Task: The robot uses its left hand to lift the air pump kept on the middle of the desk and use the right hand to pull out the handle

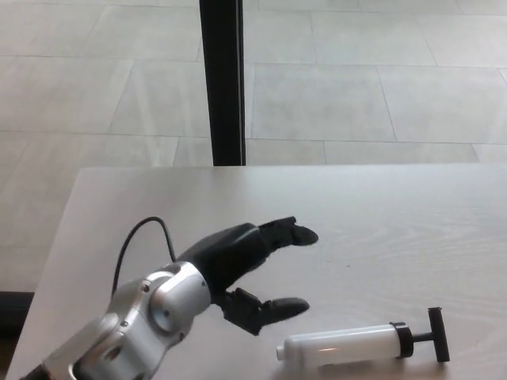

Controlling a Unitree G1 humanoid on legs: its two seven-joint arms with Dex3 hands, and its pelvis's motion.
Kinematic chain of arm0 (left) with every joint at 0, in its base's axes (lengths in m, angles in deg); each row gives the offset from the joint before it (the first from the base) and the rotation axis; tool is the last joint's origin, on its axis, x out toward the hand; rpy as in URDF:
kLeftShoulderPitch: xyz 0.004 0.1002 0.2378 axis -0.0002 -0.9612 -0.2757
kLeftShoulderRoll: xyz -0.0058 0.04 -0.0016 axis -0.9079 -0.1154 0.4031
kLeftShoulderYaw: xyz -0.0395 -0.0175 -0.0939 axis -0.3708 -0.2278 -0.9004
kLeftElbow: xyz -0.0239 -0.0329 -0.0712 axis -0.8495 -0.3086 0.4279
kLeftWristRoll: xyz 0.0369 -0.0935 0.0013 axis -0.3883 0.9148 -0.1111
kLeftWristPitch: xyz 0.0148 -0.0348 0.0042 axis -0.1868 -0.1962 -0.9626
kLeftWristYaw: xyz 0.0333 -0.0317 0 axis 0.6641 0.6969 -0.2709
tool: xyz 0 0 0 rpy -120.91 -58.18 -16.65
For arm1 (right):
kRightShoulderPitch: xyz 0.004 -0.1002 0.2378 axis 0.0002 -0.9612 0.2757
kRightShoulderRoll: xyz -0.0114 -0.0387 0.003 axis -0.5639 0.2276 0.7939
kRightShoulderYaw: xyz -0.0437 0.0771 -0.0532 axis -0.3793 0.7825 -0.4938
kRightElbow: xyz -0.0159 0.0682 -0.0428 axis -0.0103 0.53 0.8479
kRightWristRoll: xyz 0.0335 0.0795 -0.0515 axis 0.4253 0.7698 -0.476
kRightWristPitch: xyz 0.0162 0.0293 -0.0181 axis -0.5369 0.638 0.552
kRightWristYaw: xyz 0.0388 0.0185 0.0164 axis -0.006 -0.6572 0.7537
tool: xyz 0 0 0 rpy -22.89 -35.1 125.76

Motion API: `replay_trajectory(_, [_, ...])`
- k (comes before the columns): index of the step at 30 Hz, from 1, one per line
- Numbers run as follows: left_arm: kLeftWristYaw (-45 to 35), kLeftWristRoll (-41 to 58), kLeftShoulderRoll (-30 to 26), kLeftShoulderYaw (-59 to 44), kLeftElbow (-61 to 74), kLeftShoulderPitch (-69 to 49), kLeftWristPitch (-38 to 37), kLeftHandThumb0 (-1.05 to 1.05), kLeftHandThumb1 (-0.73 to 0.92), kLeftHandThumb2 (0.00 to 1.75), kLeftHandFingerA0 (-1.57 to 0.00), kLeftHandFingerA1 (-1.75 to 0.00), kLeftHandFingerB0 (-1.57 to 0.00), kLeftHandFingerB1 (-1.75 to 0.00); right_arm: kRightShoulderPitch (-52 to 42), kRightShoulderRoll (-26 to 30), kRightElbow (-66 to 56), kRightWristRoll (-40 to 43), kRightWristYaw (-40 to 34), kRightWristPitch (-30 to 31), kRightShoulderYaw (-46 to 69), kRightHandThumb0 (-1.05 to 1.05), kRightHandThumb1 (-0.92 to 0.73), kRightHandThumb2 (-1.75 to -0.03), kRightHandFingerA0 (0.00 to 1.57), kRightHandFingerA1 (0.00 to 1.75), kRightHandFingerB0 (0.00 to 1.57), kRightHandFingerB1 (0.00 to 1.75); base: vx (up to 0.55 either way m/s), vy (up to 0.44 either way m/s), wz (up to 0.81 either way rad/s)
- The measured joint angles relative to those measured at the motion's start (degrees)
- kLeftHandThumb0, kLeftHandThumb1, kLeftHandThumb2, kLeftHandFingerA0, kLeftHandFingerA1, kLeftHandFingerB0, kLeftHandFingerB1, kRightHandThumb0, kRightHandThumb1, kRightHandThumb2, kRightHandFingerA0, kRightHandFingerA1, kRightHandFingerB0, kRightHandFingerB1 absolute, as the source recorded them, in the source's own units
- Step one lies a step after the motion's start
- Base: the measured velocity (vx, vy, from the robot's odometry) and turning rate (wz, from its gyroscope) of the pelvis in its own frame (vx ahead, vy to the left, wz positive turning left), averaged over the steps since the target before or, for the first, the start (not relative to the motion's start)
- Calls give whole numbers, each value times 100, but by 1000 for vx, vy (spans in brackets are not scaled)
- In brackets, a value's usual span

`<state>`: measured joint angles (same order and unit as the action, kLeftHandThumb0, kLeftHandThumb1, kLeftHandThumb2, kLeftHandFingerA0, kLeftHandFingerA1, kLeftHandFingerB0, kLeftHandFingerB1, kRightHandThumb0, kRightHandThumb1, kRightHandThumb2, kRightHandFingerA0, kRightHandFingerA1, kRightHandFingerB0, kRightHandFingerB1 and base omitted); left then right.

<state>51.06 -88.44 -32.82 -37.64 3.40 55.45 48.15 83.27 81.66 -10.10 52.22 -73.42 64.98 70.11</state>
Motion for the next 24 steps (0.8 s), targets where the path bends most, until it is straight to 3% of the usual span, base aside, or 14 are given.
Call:
replay_trajectory(1, [-1,-53,24,53,71,-24,56,-85,61,98,-4,-52,-8,-46,9,-4,-9,-19,-3,-2,-16,-84,-75,-114,27,54,30,49,0,0,0])
replay_trajectory(2, [-1,-147,72,144,188,-69,158,-84,78,63,-2,-55,-10,-42,26,-9,-25,-51,-11,-3,-45,-80,-89,-67,33,46,38,36,0,0,0])
replay_trajectory(4, [-1,-284,126,242,313,-122,299,-88,61,101,0,-55,-12,-53,50,-20,-54,-92,-27,-3,-71,-81,-90,-67,33,48,39,36,0,0,0])
replay_trajectory(5, [-1,-354,156,282,346,-138,370,-90,62,100,0,-54,-12,-53,57,-27,-79,-115,-38,-3,-82,-82,-76,-114,28,56,32,50,0,0,0])
replay_trajectory(6, [1,-427,196,316,366,-154,444,-82,79,64,-5,-55,-12,-43,66,-38,-109,-141,-49,-3,-94,-81,-76,-114,26,55,32,51,0,0,0])
replay_trajectory(7, [1,-499,239,339,382,-174,515,-93,64,102,-1,-55,-12,-53,77,-51,-132,-164,-63,-3,-103,-82,-75,-114,27,55,33,51,0,0,0])
replay_trajectory(9, [13,-658,346,387,397,-191,671,-93,64,102,-1,-55,-12,-53,116,-84,-154,-211,-90,-6,-117,-82,-75,-114,27,55,33,51,0,0,0])
replay_trajectory(10, [20,-733,396,404,398,-193,738,-84,79,63,-8,-57,-12,-45,133,-100,-157,-230,-99,-8,-122,-83,-75,-114,27,56,33,51,0,0,0])
replay_trajectory(11, [30,-784,432,417,395,-195,775,-42,40,103,-5,-56,-2,-52,142,-106,-158,-244,-103,-10,-126,-84,-75,-115,29,57,34,51,0,0,0])
replay_trajectory(18, [156,-1345,616,841,151,-196,976,-43,37,102,-4,-55,0,-51,185,-156,-170,-300,-152,-13,-136,-79,-73,-112,30,57,38,53,0,0,0])
replay_trajectory(19, [163,-1383,618,869,129,-196,986,-88,76,63,-10,-58,-19,-47,187,-161,-170,-301,-157,-13,-135,-77,-88,-67,35,49,42,38,0,0,0])
replay_trajectory(20, [185,-1474,619,945,69,-196,1003,-42,36,101,-5,-56,-2,-51,188,-174,-170,-302,-170,-13,-134,-81,-74,-112,28,56,35,52,0,0,0])
replay_trajectory(21, [217,-1575,620,1028,-4,-196,1024,-42,36,101,-5,-56,-2,-51,191,-185,-169,-305,-184,-16,-134,-81,-74,-112,28,56,35,52,0,0,0])
replay_trajectory(24, [298,-1806,653,1170,-210,-190,1042,-43,36,101,-4,-56,0,-50,209,-220,-168,-312,-212,-32,-130,-76,-87,-66,35,47,42,38,0,0,0])
